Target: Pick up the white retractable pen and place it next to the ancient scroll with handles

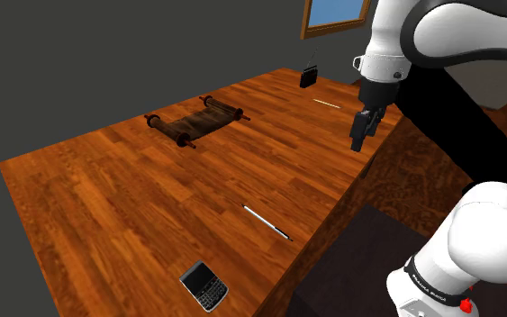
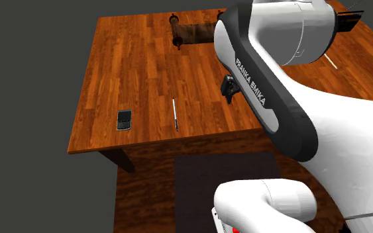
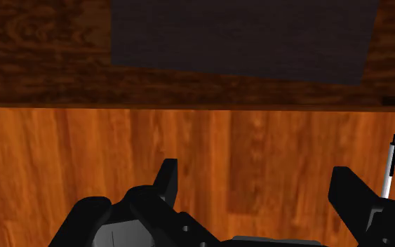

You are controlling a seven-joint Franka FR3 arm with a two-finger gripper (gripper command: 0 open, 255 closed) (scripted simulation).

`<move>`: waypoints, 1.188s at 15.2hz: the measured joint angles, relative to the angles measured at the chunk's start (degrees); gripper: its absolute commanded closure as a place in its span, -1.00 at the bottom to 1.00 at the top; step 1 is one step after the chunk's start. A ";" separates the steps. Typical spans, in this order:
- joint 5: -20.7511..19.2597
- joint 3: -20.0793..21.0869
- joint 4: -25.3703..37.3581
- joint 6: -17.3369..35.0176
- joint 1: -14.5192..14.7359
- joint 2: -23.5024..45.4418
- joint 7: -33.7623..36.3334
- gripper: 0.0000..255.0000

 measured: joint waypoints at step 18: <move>16.18 6.45 -6.79 32.30 7.55 19.63 4.30 -1.00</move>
